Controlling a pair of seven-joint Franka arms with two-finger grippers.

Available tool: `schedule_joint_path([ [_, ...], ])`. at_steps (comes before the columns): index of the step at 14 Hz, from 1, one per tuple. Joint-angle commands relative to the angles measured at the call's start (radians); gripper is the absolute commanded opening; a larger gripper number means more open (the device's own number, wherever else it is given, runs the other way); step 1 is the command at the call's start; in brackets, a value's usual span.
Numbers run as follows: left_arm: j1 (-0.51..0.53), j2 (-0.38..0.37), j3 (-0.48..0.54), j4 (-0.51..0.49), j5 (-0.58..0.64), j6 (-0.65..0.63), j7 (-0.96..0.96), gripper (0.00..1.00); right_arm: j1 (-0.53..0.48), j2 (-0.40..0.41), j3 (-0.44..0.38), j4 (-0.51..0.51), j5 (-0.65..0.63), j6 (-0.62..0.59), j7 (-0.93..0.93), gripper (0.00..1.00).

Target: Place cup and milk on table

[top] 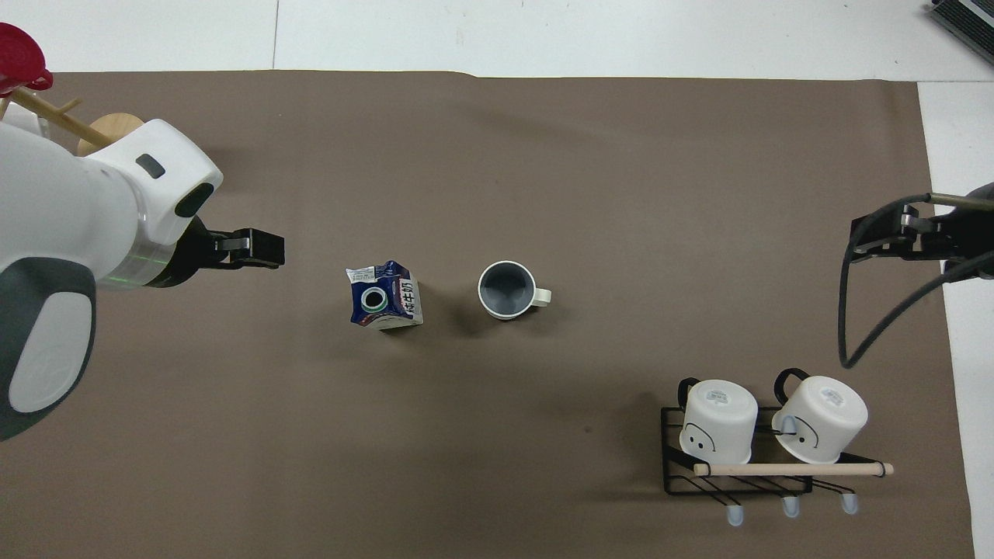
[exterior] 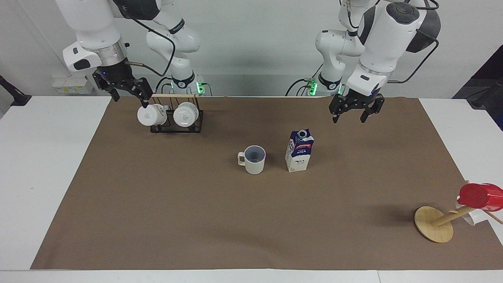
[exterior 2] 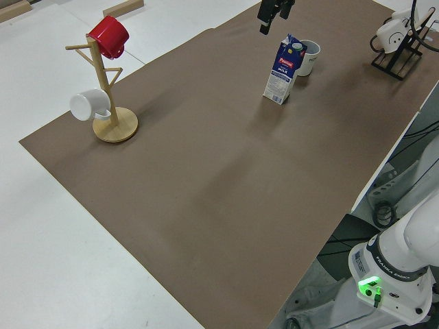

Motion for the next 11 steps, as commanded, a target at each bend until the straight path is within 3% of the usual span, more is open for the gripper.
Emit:
schedule_joint_path([
  [1,0.035,-0.003,-0.004,0.016,0.001,-0.027,0.016,1.0,-0.019,-0.016,0.009,-0.012,0.02,-0.008,-0.028,1.0],
  [8,0.118,-0.006,-0.003,0.03,0.0,-0.047,0.015,1.0,-0.007,-0.02,0.015,-0.013,0.018,-0.017,-0.051,1.0],
  [11,0.12,-0.023,0.001,0.071,0.007,-0.093,0.015,1.0,-0.018,-0.028,0.013,-0.018,0.018,-0.026,-0.176,1.0],
])
